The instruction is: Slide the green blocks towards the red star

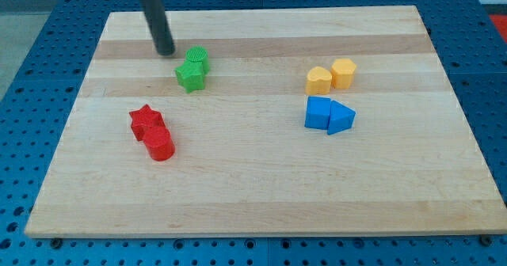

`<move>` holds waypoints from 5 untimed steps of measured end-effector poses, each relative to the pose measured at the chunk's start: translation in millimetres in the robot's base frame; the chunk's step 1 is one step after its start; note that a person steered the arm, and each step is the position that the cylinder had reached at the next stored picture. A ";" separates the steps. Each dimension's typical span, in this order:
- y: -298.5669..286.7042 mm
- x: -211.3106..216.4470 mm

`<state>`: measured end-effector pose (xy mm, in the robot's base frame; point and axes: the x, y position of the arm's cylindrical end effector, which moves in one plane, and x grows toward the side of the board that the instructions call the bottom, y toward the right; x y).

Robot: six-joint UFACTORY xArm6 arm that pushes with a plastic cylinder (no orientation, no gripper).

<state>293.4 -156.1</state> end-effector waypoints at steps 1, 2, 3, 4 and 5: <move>51.1 -8.6; 72.6 -6.0; 72.6 4.9; 72.6 21.8; 72.6 34.0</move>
<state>327.4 -83.5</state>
